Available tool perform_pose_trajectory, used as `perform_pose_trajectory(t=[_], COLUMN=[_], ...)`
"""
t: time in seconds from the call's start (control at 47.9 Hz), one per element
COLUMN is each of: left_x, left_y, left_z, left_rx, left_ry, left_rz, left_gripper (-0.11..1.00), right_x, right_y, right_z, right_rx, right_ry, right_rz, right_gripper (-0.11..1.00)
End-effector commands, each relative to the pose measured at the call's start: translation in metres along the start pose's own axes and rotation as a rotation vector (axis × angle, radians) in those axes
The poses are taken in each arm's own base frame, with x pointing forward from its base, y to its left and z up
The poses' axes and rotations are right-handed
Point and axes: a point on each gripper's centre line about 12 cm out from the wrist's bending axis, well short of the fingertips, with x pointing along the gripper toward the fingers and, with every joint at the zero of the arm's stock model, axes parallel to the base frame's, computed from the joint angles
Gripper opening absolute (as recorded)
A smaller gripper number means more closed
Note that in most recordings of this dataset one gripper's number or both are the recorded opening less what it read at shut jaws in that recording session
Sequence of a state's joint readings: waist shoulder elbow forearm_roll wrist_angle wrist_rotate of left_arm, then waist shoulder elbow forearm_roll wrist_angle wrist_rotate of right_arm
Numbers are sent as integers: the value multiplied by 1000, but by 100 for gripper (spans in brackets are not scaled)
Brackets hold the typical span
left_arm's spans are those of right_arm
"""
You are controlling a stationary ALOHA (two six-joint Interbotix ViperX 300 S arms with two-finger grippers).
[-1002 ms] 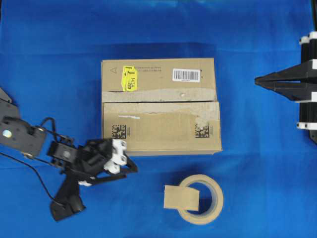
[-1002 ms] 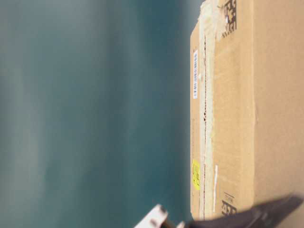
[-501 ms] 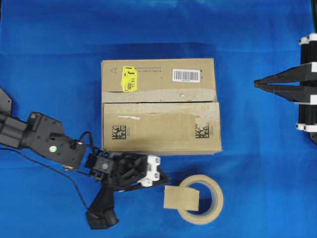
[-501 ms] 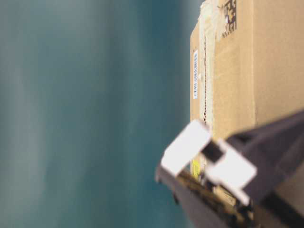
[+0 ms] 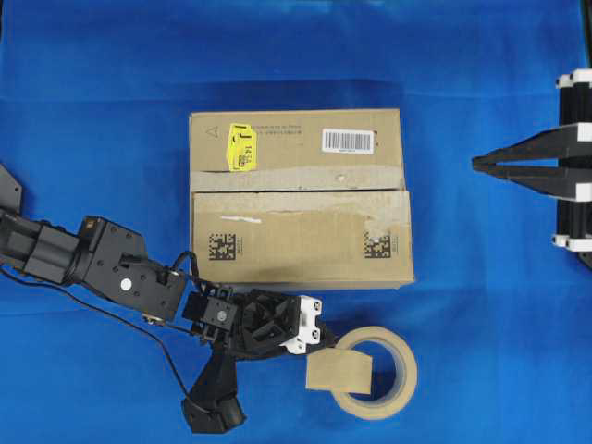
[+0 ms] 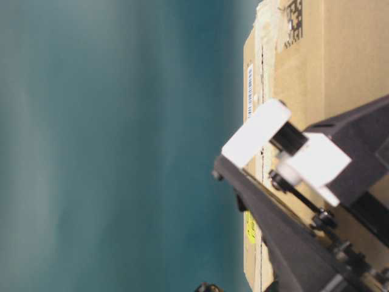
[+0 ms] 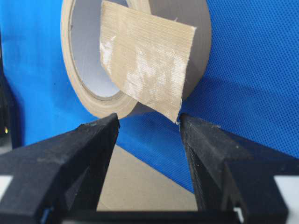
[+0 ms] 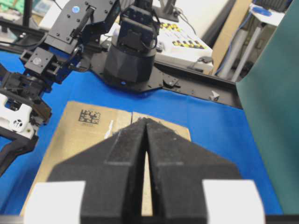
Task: Apply tape along the seams of the closed cardboard box to seal it securely.
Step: 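Grasp the tape strip end with the left gripper and peel it off, then carry the tape strip to the box seam and press it down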
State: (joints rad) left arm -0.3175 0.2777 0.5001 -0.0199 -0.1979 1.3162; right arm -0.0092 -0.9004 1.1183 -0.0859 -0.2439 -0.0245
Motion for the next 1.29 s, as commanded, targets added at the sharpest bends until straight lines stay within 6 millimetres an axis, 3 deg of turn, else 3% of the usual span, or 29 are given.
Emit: perform_pose_trajectory(t=[0.0, 0.25, 0.417, 0.48, 0.751, 0.918, 1.106, 1.273], left_x=[-3, -3, -3, -3, -12, -35, -82, -122], left_y=[11, 9, 8, 8, 13, 46, 92, 115], left_z=[9, 16, 15, 13, 11, 16, 16, -2], left_rx=[9, 9, -14, -23, -39, -44, -51, -53], left_ry=[-21, -35, -31, -25, -19, -38, -56, -25], left_rz=[37, 36, 26, 20, 25, 105, 251, 353], left_gripper=[52, 46, 9, 0, 0, 0, 0, 0], right_x=[2, 3, 4, 4, 4, 4, 3, 3], right_y=[0, 0, 0, 0, 0, 0, 0, 0], right_z=[9, 7, 6, 5, 6, 6, 6, 6], right_rx=[1, 1, 11, 12, 12, 12, 12, 12], right_ry=[-23, -8, -3, 0, 0, 1, 9, 15], right_rz=[1, 4, 4, 4, 4, 3, 3, 3], right_gripper=[0, 0, 0, 0, 0, 0, 0, 0])
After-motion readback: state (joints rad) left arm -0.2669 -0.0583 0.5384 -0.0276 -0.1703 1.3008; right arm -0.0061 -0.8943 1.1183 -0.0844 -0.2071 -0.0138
